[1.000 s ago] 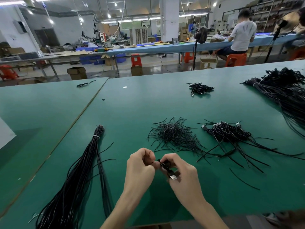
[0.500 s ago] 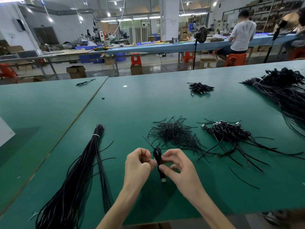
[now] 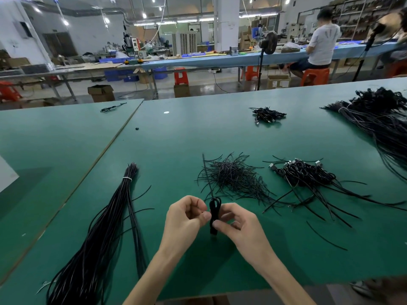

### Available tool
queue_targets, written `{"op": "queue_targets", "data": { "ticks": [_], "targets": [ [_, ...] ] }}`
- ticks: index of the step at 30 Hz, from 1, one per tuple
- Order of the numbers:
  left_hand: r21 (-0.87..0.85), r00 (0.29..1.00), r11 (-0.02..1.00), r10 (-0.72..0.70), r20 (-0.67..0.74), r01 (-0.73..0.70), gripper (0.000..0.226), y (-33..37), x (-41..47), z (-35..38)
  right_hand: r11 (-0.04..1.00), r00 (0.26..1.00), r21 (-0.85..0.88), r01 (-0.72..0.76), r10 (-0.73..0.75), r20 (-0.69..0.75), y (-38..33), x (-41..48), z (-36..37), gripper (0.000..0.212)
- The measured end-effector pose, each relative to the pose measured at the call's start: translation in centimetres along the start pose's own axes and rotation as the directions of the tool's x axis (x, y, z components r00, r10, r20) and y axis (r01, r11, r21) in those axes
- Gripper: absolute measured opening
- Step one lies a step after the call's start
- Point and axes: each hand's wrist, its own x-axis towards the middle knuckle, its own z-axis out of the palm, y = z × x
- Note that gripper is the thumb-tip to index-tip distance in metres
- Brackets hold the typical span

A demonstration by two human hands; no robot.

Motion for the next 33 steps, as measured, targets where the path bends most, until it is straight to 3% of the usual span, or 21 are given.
{"op": "queue_targets", "data": {
  "ticks": [4, 9, 15, 22, 25, 30, 33],
  "targets": [
    [-0.038, 0.995, 0.994, -0.100, 0.030, 0.101, 0.026, 0.3, 0.1, 0.8, 0.999, 0.996, -0.011, 0.047, -0.048, -0.080, 0.0, 0.1, -0.1, 0.034],
    [-0.043, 0.989, 0.991, -0.123, 0.081, 0.127, 0.026, 0.9, -0.1, 1.2, 0.998, 0.983, -0.024, 0.049, -0.053, -0.174, 0.2, 0.0, -0.2, 0.046],
    [-0.012, 0.989, 0.992, -0.126, 0.082, 0.127, 0.027, 1.3, 0.5, -0.2, 0.992, 1.000, 0.129, -0.018, 0.019, -0.005, -0.4, -0.4, -0.1, 0.021],
    [0.079, 0.994, 0.993, -0.096, 0.059, 0.091, 0.030, 0.5, 0.4, -0.9, 0.965, 0.994, 0.242, -0.103, 0.088, 0.071, -0.5, -0.2, -0.1, 0.030],
    [0.124, 0.997, 0.991, -0.061, 0.037, 0.056, 0.031, 0.4, 0.5, -0.8, 0.975, 0.995, 0.210, -0.073, 0.055, 0.088, -0.3, -0.2, -0.2, 0.015],
    [0.102, 0.998, 0.993, -0.058, 0.035, 0.055, 0.028, 0.2, 0.4, -0.5, 0.988, 0.998, 0.152, -0.030, 0.022, 0.052, 0.0, 0.0, -0.2, 0.049],
    [-0.005, 0.990, 0.991, -0.131, 0.047, 0.131, 0.028, 0.2, 0.4, -0.4, 0.990, 0.999, 0.137, 0.007, -0.014, 0.051, -0.1, -0.1, -0.4, 0.048]
  ]
}}
